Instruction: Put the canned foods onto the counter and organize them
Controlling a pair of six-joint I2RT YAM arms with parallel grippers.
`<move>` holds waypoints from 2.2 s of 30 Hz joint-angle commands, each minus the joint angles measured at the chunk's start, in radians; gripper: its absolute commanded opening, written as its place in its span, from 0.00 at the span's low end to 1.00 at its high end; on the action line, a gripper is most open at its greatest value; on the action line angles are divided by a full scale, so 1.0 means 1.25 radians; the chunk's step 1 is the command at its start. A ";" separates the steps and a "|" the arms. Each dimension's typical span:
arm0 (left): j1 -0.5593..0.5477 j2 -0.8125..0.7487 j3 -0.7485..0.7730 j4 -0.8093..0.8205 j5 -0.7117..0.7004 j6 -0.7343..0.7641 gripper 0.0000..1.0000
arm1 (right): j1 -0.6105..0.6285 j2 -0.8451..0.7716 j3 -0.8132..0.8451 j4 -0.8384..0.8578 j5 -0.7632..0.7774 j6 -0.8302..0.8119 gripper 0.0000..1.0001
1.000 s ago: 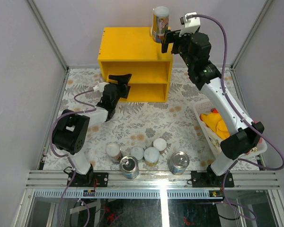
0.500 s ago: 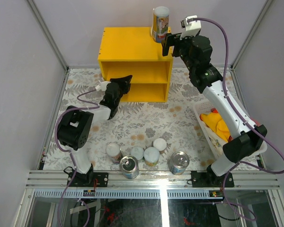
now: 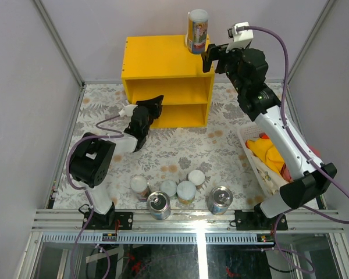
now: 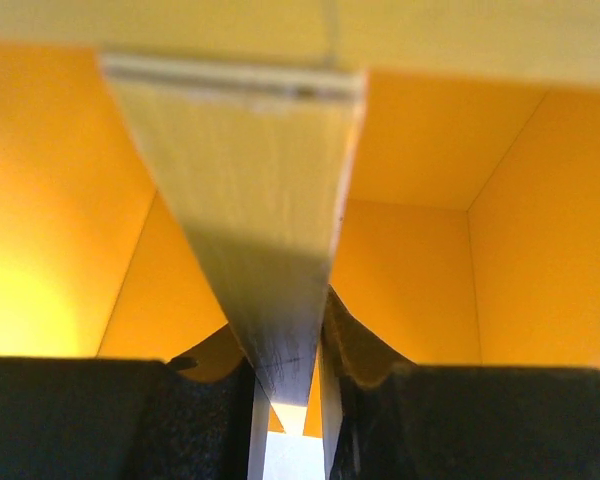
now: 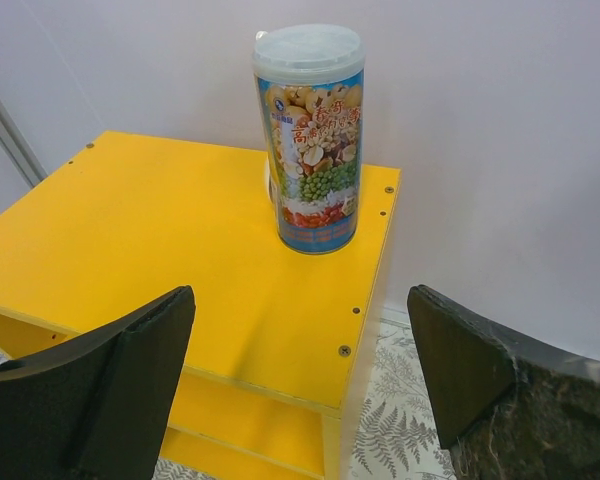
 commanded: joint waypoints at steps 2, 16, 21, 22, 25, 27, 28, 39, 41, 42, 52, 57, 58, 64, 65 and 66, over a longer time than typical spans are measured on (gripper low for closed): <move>-0.043 -0.074 -0.066 0.041 0.012 0.019 0.00 | 0.018 -0.051 -0.016 0.049 0.014 0.000 0.94; -0.100 -0.188 -0.178 0.013 0.018 0.041 0.00 | 0.049 -0.117 -0.077 0.036 0.052 -0.003 0.94; -0.135 -0.236 -0.217 -0.010 0.017 0.048 0.00 | 0.065 -0.129 -0.085 0.021 0.071 -0.004 0.94; -0.140 -0.245 -0.225 -0.013 0.015 0.049 0.00 | 0.069 -0.131 -0.087 0.020 0.075 -0.004 0.94; -0.158 -0.273 -0.245 -0.028 0.012 0.051 0.00 | 0.083 -0.133 -0.094 0.020 0.090 -0.004 0.94; -0.171 -0.289 -0.255 -0.038 0.009 0.052 0.00 | 0.089 -0.131 -0.092 0.017 0.100 -0.003 0.94; -0.177 -0.295 -0.261 -0.042 0.008 0.052 0.00 | 0.092 -0.128 -0.090 0.014 0.104 -0.004 0.94; -0.240 -0.353 -0.290 -0.103 -0.015 0.033 0.00 | 0.094 -0.109 -0.080 -0.005 0.151 -0.003 0.94; -0.248 -0.359 -0.292 -0.115 -0.017 0.027 0.00 | 0.094 -0.106 -0.078 -0.008 0.154 -0.003 0.94; -0.250 -0.362 -0.293 -0.118 -0.016 0.026 0.00 | 0.094 -0.104 -0.078 -0.009 0.158 -0.003 0.94; -0.279 -0.395 -0.310 -0.152 -0.021 0.015 0.00 | 0.094 -0.091 -0.081 -0.009 0.177 0.002 0.94; -0.299 -0.398 -0.298 -0.174 -0.023 0.016 0.00 | 0.094 -0.081 -0.076 -0.009 0.198 0.007 0.94; -0.303 -0.398 -0.295 -0.177 -0.025 0.015 0.00 | 0.094 -0.077 -0.075 -0.009 0.201 0.009 0.94; -0.319 -0.395 -0.285 -0.199 -0.031 0.013 0.01 | 0.094 -0.066 -0.080 0.000 0.223 0.009 0.94; -0.321 -0.395 -0.283 -0.203 -0.032 0.012 0.01 | 0.094 -0.063 -0.078 0.002 0.228 0.005 0.94; -0.322 -0.394 -0.282 -0.207 -0.033 0.011 0.01 | 0.094 -0.059 -0.077 0.003 0.232 0.003 0.94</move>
